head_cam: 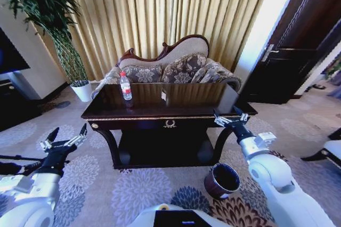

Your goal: Move to the front of the table and place the trash on the table into the trash bin.

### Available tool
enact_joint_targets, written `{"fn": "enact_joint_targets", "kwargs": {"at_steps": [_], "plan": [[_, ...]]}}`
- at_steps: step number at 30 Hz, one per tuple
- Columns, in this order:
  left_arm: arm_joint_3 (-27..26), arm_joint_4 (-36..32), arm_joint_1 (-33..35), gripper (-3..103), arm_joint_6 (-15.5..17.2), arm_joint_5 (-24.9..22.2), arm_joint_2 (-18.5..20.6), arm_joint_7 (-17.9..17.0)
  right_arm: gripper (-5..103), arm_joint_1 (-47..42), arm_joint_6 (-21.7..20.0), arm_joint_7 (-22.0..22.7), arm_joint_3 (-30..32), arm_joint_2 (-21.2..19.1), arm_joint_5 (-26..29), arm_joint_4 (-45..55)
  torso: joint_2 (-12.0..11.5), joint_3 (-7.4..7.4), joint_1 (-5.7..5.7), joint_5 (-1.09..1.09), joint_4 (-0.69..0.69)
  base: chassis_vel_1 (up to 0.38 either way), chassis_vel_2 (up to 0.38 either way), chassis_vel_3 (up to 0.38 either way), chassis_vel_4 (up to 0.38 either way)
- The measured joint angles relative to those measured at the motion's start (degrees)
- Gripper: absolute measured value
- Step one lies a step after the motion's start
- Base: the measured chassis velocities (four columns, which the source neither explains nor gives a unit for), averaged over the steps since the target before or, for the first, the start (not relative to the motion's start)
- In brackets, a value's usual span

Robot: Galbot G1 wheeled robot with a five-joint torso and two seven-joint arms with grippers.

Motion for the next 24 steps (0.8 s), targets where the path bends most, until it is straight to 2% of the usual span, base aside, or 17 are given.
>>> {"fn": "enact_joint_targets", "kwargs": {"at_steps": [24], "plan": [[0.4,0.0,-0.3,100,0.0,0.2,0.2,0.1,100,0.0,-0.1,0.0,-2.4,-0.1,0.2,-0.2,0.0,0.0,0.0,0.0,-0.01,-0.008,0.005,0.008,-0.005]]}}
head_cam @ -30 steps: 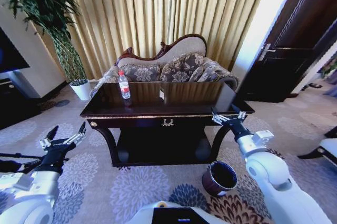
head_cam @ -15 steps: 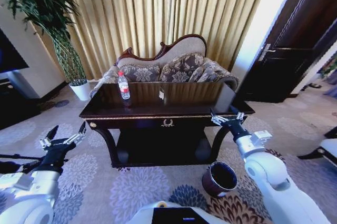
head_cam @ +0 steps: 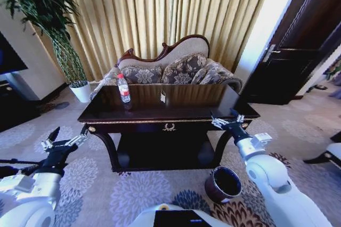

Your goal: Move to the front of the table and place the trash on the table into the trash bin.

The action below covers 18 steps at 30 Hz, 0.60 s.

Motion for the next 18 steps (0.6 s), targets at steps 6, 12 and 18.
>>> {"fn": "enact_joint_targets", "kwargs": {"at_steps": [6,12,18], "plan": [[0.0,0.0,0.0,100,0.0,0.0,0.0,0.0,100,-0.1,0.0,0.0,-0.5,0.0,-0.4,0.0,0.0,0.0,0.0,0.0,0.01,-0.042,0.036,0.044,-0.033],[0.3,0.0,-0.1,100,0.0,0.0,0.0,0.1,100,0.2,-0.1,0.0,-0.7,-0.4,-0.4,0.0,0.0,0.0,0.0,0.0,0.0,-0.043,0.045,0.048,-0.047],[0.4,0.0,-0.2,100,0.1,0.1,0.0,0.1,100,0.3,-0.1,0.0,-0.8,-0.4,-0.4,-0.4,0.0,0.0,0.0,0.0,0.0,-0.045,0.049,0.046,-0.046]]}}
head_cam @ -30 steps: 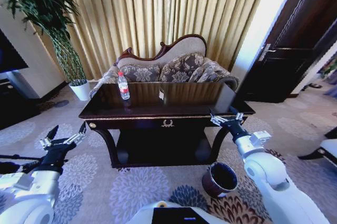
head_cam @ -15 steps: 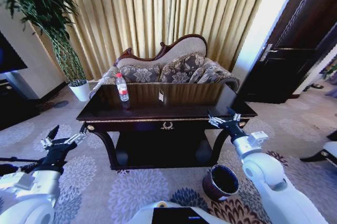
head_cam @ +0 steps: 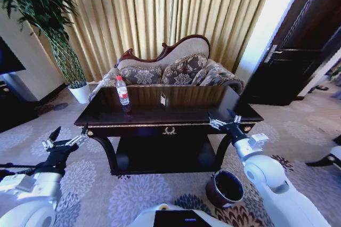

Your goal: Move to the front of the table and place the trash on the table into the trash bin.

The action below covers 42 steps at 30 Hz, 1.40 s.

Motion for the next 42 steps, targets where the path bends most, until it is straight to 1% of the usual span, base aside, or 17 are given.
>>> {"fn": "enact_joint_targets", "kwargs": {"at_steps": [38,42], "plan": [[0.2,0.0,0.0,100,0.3,0.1,-0.5,0.0,100,0.5,-0.2,0.0,-1.1,0.4,-1.1,-0.6,0.0,0.0,0.0,0.0,0.01,-0.046,0.049,0.047,-0.048],[-0.2,0.0,0.1,100,0.3,0.1,-0.5,-0.1,100,0.6,-0.3,0.1,-1.9,-0.3,-0.5,0.4,0.0,0.0,0.0,0.01,0.0,-0.036,0.035,0.033,-0.048]]}}
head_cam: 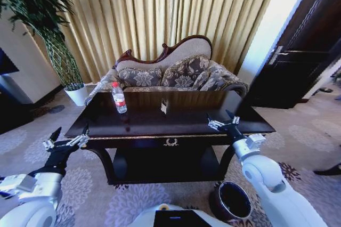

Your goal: Move to the front of the table and place the trash on the table into the trash bin.

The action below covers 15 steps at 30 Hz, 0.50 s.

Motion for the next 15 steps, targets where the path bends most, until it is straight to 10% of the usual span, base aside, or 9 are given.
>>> {"fn": "enact_joint_targets", "kwargs": {"at_steps": [15], "plan": [[-3.9,0.0,2.2,100,-0.3,-0.7,-0.6,-0.1,100,8.9,-13.0,3.7,-6.1,-14.7,19.4,6.5,0.0,0.0,0.0,-0.01,0.01,0.0,0.0,0.0,0.0]]}}
